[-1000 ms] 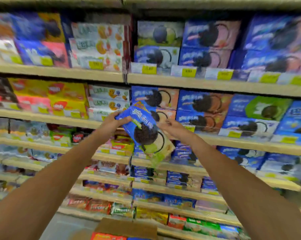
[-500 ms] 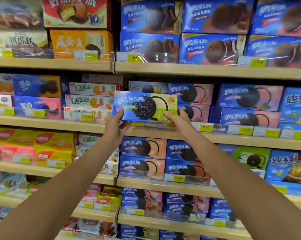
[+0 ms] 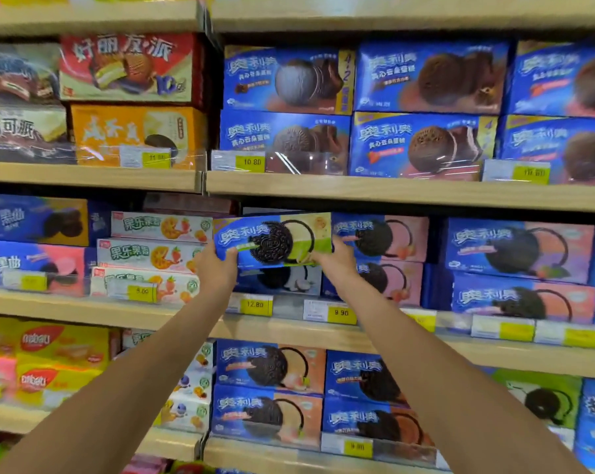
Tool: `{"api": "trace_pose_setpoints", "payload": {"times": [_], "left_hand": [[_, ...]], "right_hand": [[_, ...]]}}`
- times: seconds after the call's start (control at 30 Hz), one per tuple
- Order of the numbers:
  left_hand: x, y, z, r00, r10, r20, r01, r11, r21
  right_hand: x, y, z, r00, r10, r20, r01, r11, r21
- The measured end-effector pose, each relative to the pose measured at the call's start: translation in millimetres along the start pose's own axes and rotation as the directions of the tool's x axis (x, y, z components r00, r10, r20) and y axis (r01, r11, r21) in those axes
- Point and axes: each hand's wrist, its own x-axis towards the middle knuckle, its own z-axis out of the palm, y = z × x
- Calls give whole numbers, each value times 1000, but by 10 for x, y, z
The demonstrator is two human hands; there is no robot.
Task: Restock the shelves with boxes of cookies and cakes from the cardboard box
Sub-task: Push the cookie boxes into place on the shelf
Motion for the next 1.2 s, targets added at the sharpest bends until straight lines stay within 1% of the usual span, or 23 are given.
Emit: {"api": "trace_pose_setpoints", "payload": {"times": [0.13,0.27,0.37,0.4,0.43,0.5,0.53,0.63,0.77,0.83,0.97,1.03,1.2], "left_hand": [[111,-50,147,997,-60,-50,58,998,-26],[184,-140,288,999,-41,-1,41,999,-15],[247,-146,361,999,-10,45,11,1000,-20],[269,-140,374,999,12,47,-12,1000,4],[299,-140,375,999,26,31,-28,997,67],[385,-180,387,1000,13,15,-15,985,172],[414,-189,392,1000,-8,28,3,987,163],[467,-193,408,993,-59,102,50,995,91],[499,-150,406,973,-74,221,63,996,57],[447,-86,420,966,-71,248,44,993,112],[348,21,420,924,-121,362,38,973,228],[343,55,395,895,-130,427,-2,956,294],[348,112,370,840,-140,524,-26,955,297]], "right_hand": [[101,-65,77,998,-4,55,-3,993,120],[143,-66,60,999,-29,28,23,981,195],[200,23,92,999,-37,-4,37,978,203],[233,53,114,999,-43,-15,45,980,193],[240,67,129,999,-39,-24,43,983,180],[240,56,140,1000,-19,-21,22,985,173],[251,58,146,1000,-14,-15,17,985,174],[258,31,163,1000,-24,1,23,981,193],[196,24,168,996,-71,-48,79,974,210],[166,50,165,995,-74,-63,85,976,198],[183,68,192,999,-53,5,52,999,14],[181,46,220,999,-47,22,47,999,9],[165,-18,212,996,-35,88,31,998,45]]}}
